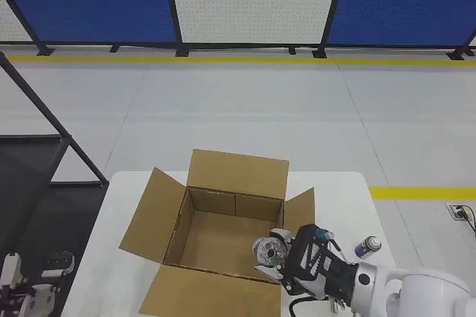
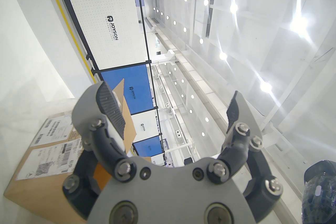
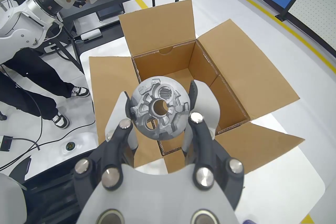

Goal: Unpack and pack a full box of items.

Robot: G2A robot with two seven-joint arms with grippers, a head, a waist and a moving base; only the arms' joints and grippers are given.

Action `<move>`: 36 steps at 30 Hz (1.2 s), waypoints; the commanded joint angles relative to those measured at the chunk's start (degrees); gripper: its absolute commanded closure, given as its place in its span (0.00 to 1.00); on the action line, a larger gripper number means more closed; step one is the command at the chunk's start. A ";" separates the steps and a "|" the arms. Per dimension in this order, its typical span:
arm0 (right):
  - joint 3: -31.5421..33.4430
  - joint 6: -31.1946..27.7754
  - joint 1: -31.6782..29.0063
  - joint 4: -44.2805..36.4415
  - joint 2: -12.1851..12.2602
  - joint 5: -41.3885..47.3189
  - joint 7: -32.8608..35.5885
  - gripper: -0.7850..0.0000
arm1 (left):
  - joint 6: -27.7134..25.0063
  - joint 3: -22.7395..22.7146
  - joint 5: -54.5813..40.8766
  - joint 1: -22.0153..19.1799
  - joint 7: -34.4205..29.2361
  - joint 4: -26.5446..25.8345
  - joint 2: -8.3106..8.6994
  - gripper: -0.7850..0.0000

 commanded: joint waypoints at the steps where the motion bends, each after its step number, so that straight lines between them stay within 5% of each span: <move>1: 0.13 -0.07 -0.10 -0.03 0.02 0.01 -0.01 1.00 | 0.00 0.00 0.00 0.00 0.00 0.00 0.00 0.00; 14: -0.29 -0.01 -0.39 0.24 -0.10 -0.26 -1.00 1.00 | 0.00 0.00 0.00 0.00 0.00 0.00 0.00 0.00; 19: -7.60 1.09 6.10 4.54 -1.83 -0.39 -0.63 1.00 | 0.00 0.00 0.00 0.00 0.00 0.00 0.00 0.00; 28: -28.11 8.48 27.84 19.75 -9.88 0.43 1.59 1.00 | 0.00 0.00 0.00 0.00 0.00 0.00 0.00 0.00; 36: -39.55 12.23 38.43 35.98 -18.30 4.77 -3.52 1.00 | 0.00 0.00 0.00 0.00 0.00 0.00 0.00 0.00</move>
